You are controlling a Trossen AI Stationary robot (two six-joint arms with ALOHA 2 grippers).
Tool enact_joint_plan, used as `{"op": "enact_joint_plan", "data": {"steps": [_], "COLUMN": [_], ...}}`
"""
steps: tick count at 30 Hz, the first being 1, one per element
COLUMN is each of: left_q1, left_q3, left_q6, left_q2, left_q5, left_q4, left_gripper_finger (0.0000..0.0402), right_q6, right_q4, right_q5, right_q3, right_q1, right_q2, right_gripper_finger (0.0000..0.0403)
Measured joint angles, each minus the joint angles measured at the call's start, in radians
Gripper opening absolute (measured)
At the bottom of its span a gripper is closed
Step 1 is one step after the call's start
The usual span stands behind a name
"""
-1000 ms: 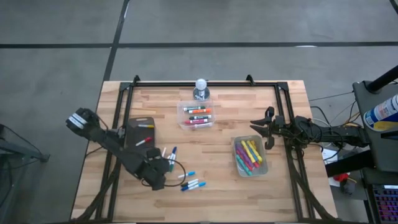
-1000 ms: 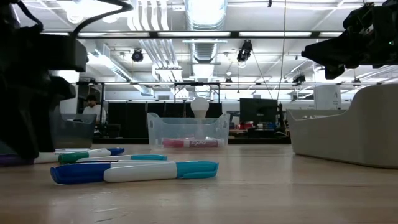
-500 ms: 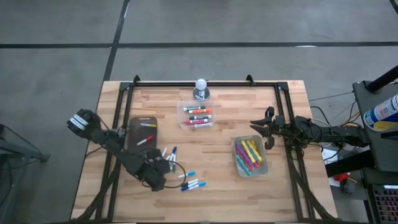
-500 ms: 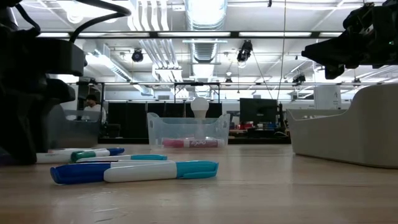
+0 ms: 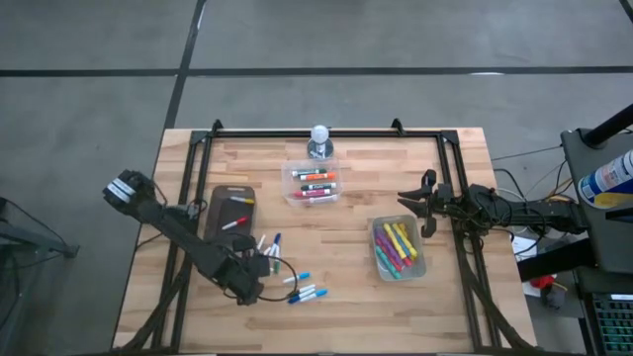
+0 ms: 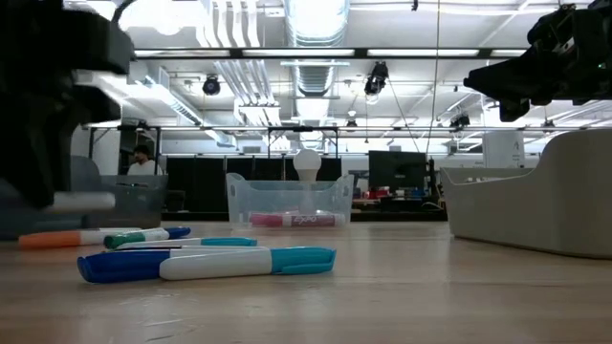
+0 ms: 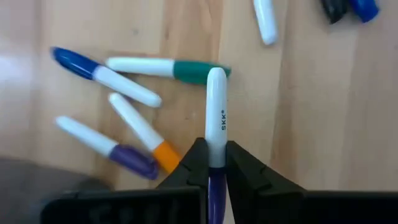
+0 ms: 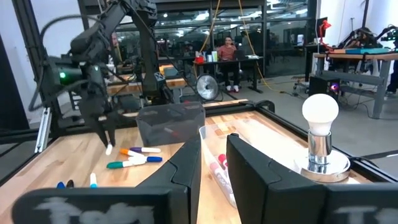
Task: Pick & Place Markers
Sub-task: Put the bottom purple mini marker into the transparent black bin, then put the right light blue mini marker into the transparent black bin
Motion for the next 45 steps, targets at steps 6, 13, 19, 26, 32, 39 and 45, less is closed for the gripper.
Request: {"op": "enact_joint_plan", "data": {"steps": [6,13,19,26,32,39,45], "left_q1": [0.000,0.012,0.051,0.099,0.122,0.123,0.123], "left_q3": [0.084,0.087,0.051,0.011,0.008,0.022,0.050], "left_q6": [-0.027,-0.250,-0.498,-0.573,-0.574,-0.522,-0.395], "left_q2": [-0.073,-0.173,-0.201,-0.202,-0.202,-0.202,-0.202], "left_q5": [-0.115,-0.304,-0.327,-0.283,-0.284,-0.290,-0.305], "left_q4": [-0.209,-0.451,-0.604,-0.605,-0.605,-0.601,-0.441], "left_gripper_finger": [0.0026,0.0027,0.0028,0.0031,0.0075,0.0115,0.0116], "right_q6": [0.000,0.001,0.000,0.001,0.001,0.000,0.000], "right_q4": [0.000,0.000,0.000,0.000,0.000,0.000,0.000], "right_q5": [0.000,0.000,0.000,0.000,0.000,0.000,0.000], "right_q3": [0.000,0.000,0.000,0.000,0.000,0.000,0.000], "right_q1": [0.000,0.000,0.000,0.000,0.000,0.000,0.000], "right_q2": [0.000,0.000,0.000,0.000,0.000,0.000,0.000], "right_gripper_finger": [0.0068,0.0068,0.0068,0.0068,0.0068,0.0068,0.0068]}}
